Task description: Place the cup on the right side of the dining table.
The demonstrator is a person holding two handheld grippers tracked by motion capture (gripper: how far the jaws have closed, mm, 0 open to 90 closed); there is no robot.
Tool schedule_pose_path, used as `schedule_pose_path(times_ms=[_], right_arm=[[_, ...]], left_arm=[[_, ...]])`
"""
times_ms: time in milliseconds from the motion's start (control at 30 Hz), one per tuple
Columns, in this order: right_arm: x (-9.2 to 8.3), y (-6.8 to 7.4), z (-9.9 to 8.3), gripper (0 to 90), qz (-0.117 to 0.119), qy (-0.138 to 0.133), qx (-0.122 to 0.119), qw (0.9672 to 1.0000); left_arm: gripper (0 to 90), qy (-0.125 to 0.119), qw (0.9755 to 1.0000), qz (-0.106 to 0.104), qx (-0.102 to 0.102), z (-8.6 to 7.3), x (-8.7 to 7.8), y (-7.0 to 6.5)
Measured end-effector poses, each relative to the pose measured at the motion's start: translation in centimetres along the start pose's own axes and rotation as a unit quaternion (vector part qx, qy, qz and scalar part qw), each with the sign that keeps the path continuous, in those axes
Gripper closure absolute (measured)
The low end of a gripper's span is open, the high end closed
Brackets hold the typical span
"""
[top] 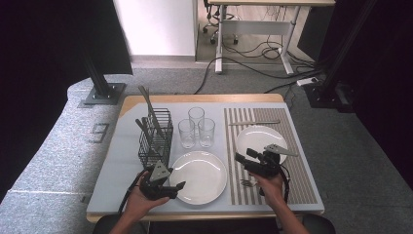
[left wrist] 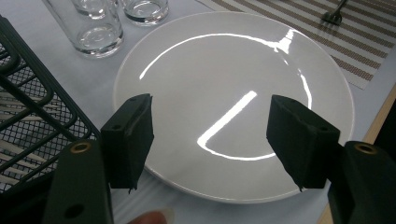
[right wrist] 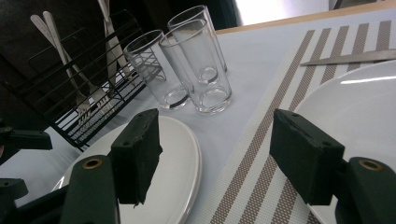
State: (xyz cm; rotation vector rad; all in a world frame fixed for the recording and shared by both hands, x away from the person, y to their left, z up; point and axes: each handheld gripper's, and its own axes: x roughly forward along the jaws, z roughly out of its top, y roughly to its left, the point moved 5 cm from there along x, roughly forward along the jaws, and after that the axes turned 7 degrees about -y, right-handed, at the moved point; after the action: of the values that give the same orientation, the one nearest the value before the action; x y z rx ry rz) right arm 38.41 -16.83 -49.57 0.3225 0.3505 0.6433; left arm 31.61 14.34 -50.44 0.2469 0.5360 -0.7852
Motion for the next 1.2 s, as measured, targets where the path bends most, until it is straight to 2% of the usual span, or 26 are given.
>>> schedule_pose_path(times_ms=[200,333,633,933,1200], right_arm=[[0.9,0.4,0.7,32.9,0.012,0.005,-0.004,0.9999],[1.7,1.1,1.3,32.5,0.02,0.012,-0.017,0.9996],[3.2,2.1,2.4,31.1,0.024,0.02,-0.034,0.9989],[4.4,2.7,2.8,31.0,0.032,0.023,-0.032,0.9987],[5.3,3.0,3.4,30.9,0.033,0.02,-0.027,0.9989]], left_arm=[[32.0,0.001,1.0,-0.002,0.0,-0.1,0.1,-0.1],[31.9,0.001,1.0,0.0,-0.001,0.0,0.0,0.0],[32.0,0.002,1.0,0.001,-0.003,-0.1,0.2,0.0],[32.0,0.001,1.0,0.004,-0.008,-0.2,0.0,0.5],[32.0,0.001,1.0,-0.002,-0.009,-0.3,0.0,0.5]])
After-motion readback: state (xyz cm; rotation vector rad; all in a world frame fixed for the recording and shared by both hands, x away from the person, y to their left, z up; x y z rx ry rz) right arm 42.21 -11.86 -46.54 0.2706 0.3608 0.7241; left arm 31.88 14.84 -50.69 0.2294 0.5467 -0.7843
